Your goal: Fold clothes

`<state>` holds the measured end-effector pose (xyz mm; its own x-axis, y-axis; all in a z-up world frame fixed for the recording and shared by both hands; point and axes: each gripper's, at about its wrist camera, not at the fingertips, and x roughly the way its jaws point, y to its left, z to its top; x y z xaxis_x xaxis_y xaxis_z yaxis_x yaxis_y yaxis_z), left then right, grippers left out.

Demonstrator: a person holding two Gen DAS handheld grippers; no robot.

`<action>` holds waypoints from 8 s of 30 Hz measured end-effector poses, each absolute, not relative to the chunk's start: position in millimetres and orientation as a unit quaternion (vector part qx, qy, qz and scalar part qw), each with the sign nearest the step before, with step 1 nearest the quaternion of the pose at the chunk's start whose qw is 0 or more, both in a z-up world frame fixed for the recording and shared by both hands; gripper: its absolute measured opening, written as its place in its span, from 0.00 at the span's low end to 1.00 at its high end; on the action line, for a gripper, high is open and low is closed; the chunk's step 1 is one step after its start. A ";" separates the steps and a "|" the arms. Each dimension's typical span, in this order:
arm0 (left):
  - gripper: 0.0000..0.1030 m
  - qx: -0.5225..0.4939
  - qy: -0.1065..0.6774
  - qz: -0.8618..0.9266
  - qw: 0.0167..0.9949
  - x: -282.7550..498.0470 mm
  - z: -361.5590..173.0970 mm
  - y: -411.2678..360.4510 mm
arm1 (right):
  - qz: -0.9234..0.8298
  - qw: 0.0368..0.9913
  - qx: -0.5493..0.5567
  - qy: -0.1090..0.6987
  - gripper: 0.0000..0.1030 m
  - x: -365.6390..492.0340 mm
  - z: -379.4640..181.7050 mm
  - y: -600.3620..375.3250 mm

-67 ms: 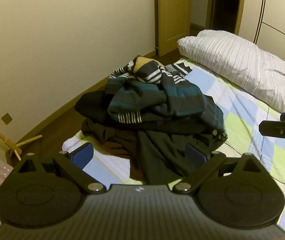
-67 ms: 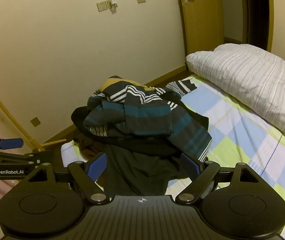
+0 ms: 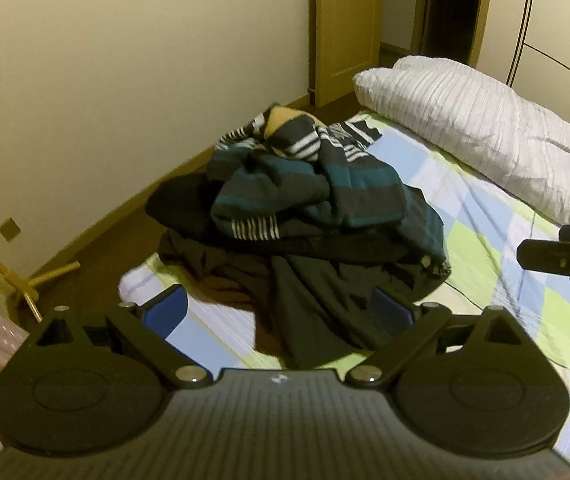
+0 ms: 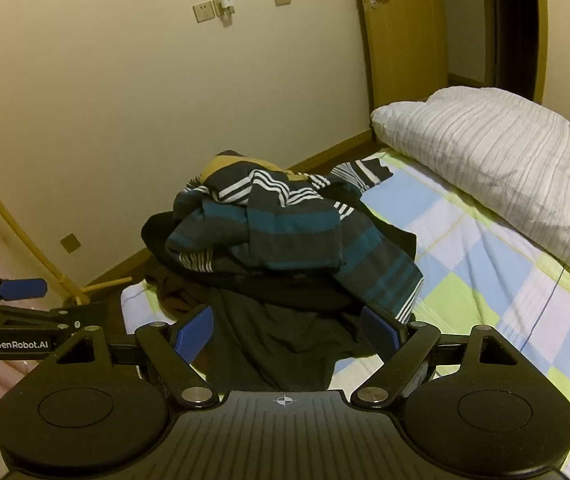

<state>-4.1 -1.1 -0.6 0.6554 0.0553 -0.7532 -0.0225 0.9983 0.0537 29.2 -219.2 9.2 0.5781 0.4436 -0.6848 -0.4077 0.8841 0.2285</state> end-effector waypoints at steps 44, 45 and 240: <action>0.93 0.001 0.437 0.023 0.899 -26.7 -6.5 -2.2 | 0.241 0.885 0.024 0.398 0.81 21.4 -0.7 -227.6; 0.93 0.001 0.437 0.023 0.899 -27.1 -6.5 -2.4 | 0.241 0.885 0.024 0.398 0.81 21.5 -0.6 -227.7; 0.38 0.247 0.414 -0.669 0.566 -107.5 -217.0 -660.1 | -0.221 0.858 0.224 0.407 0.10 -328.0 -149.3 -798.2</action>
